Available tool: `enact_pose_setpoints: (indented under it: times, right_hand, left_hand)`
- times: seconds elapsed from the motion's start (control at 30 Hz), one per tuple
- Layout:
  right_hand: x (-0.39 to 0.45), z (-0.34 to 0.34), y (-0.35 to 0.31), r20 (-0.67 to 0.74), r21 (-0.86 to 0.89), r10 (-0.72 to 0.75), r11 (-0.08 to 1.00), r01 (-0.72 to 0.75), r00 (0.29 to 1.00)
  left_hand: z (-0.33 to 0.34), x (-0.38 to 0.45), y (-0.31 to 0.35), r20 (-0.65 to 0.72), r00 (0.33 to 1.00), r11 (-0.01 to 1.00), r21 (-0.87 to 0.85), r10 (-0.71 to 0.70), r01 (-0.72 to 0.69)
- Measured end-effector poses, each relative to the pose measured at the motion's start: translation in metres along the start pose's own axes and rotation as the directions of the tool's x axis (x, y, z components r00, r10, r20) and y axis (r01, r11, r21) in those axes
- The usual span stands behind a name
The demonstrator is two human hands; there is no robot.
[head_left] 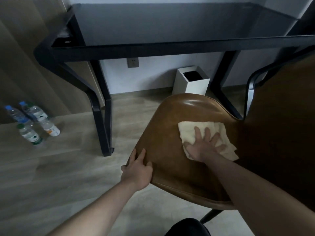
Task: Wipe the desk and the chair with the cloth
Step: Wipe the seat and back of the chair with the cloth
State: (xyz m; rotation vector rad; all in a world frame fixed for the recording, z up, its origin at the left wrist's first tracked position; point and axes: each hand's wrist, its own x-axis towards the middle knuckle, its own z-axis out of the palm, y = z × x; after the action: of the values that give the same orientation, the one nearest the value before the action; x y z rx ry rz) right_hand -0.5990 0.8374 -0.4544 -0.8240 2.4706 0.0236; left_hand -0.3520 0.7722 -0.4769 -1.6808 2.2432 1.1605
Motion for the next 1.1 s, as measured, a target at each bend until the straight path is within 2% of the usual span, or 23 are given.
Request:
enact_pose_setpoints:
  times: [0.13, 0.27, 0.43, 0.67, 0.83, 0.97, 1.1]
  right_hand:
    - [0.044, -0.012, -0.009, -0.021, 0.006, 0.016, 1.0, -0.016, 1.0]
    - [0.043, -0.017, -0.01, -0.014, 0.003, -0.008, 1.0, 0.008, 1.0]
    - [-0.006, -0.009, 0.006, 0.039, -0.035, -0.039, 0.999, 0.04, 0.998]
    - [-0.09, 0.02, 0.012, 0.161, -0.007, -0.089, 0.996, 0.091, 0.983]
    - [-0.086, 0.024, 0.006, 0.13, -0.001, -0.117, 0.993, 0.119, 0.985]
    - [-0.061, 0.029, -0.013, 0.075, -0.088, -0.267, 0.958, 0.273, 0.961]
    - [-0.018, 0.018, -0.044, 0.018, -0.147, -0.335, 0.931, 0.334, 0.942]
  left_hand:
    - [0.006, 0.009, -0.004, 0.012, 1.0, 0.998, -0.058, 0.004, -0.003]
    - [0.001, 0.014, -0.003, 0.021, 1.0, 0.999, -0.048, -0.015, 0.016]
    - [-0.008, 0.009, 0.007, 0.038, 0.999, 0.999, 0.018, -0.036, 0.036]
    - [-0.014, -0.001, 0.012, 0.086, 0.995, 0.999, -0.002, -0.05, 0.051]
    - [-0.012, -0.005, 0.011, 0.076, 0.997, 1.0, -0.011, -0.023, 0.024]
    - [-0.01, -0.002, 0.009, 0.055, 0.998, 1.0, 0.015, -0.01, 0.009]
    - [-0.009, 0.001, 0.008, 0.028, 1.0, 1.0, 0.015, 0.0, 0.0]
